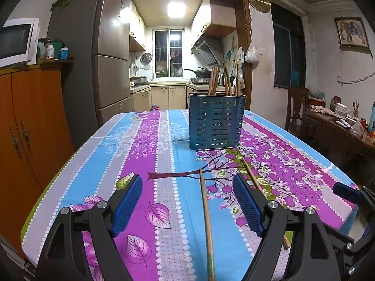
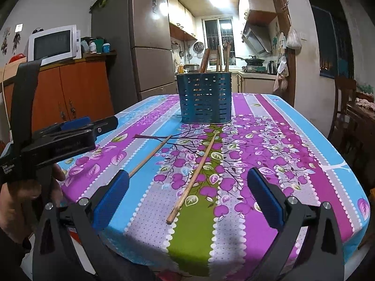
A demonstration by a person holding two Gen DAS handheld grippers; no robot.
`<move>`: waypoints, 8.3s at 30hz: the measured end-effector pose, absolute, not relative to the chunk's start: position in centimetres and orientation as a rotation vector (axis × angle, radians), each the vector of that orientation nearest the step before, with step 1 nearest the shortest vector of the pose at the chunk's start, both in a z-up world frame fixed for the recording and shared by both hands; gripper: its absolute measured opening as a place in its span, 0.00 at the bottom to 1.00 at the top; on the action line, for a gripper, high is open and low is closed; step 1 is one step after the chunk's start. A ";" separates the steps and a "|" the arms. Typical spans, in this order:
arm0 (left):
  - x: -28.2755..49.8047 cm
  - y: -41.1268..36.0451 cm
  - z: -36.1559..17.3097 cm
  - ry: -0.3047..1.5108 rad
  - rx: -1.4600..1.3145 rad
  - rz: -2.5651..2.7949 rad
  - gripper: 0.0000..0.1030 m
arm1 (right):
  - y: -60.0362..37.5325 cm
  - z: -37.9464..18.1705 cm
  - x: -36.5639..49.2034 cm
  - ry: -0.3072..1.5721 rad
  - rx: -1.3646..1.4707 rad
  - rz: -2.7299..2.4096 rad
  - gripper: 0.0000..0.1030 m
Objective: Organize utensils
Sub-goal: 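Withdraw both tools from the holder back to the loose chopsticks, then lower the left tool toward a chopstick while the right tool grasps another chopstick, then close the left tool on its chopstick and lift it while the right tool carries its chopstick toward the holder, then lower the left tool's chopstick into the blue holder while the right tool lowers its chopstick in, then open the left tool inside the holder while the right tool opens, releasing both chopsticks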
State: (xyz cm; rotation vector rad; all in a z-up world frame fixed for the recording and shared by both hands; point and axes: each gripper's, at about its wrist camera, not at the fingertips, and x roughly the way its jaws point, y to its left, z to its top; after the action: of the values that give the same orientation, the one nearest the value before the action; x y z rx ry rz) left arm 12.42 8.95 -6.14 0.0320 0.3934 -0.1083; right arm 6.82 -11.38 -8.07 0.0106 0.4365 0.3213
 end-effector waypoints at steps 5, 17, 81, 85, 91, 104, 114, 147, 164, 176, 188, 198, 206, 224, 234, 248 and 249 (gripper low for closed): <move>12.0 9.5 -6.6 0.383 0.026 -0.100 0.77 | -10.7 -8.9 6.4 0.434 -0.016 0.341 0.91; 7.7 11.8 -8.6 0.326 -0.012 -0.080 0.77 | -9.4 -12.2 6.5 0.509 -0.020 0.385 0.32; 4.4 8.1 -16.4 0.319 0.073 -0.204 0.07 | -12.5 -14.3 5.5 0.431 -0.044 0.370 0.06; 4.0 8.0 -14.9 0.296 0.068 -0.215 0.07 | -12.9 -13.4 5.1 0.418 -0.034 0.375 0.06; 3.2 7.8 -10.9 0.235 0.056 -0.248 0.07 | -13.6 -10.3 3.9 0.362 -0.042 0.378 0.05; 5.6 7.4 -1.7 0.119 0.050 -0.291 0.07 | -15.0 -1.0 4.0 0.189 -0.108 0.394 0.05; 10.7 6.2 2.2 0.176 0.041 -0.314 0.07 | -15.3 3.4 8.4 0.213 -0.116 0.438 0.05; 17.1 7.5 5.8 0.231 -0.007 -0.318 0.07 | -15.6 8.0 15.0 0.328 -0.075 0.495 0.05; 19.9 7.3 10.6 0.182 -0.036 -0.338 0.07 | -15.8 11.7 16.9 0.318 -0.087 0.494 0.05; 24.7 7.5 20.6 0.095 -0.085 -0.315 0.07 | -15.6 20.5 22.7 0.256 -0.115 0.461 0.05; 33.1 5.4 22.8 0.108 -0.056 -0.280 0.07 | -15.3 21.8 32.0 0.316 -0.098 0.443 0.05; 38.4 5.3 18.3 0.203 -0.048 -0.264 0.07 | -15.3 17.7 35.8 0.402 -0.069 0.472 0.05; 40.2 5.8 17.1 0.241 -0.057 -0.252 0.07 | -14.9 16.0 36.9 0.437 -0.062 0.483 0.05; 42.8 5.5 12.9 0.347 -0.041 -0.195 0.25 | -14.3 12.8 38.6 0.489 -0.078 0.443 0.18; 39.3 6.6 11.0 0.286 -0.034 -0.113 0.93 | -14.7 12.2 35.4 0.362 -0.124 0.394 0.70; 28.3 9.2 8.1 0.150 -0.080 -0.034 0.95 | -16.3 9.3 26.4 0.147 -0.111 0.249 0.94; 27.6 9.2 7.9 0.147 -0.084 -0.036 0.95 | -16.4 9.0 25.5 0.137 -0.108 0.237 0.94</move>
State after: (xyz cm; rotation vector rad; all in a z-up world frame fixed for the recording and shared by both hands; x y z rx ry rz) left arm 27.61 9.22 7.93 -0.0836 0.1475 -0.0361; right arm 25.52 -16.41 9.01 -0.1084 0.1374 0.2366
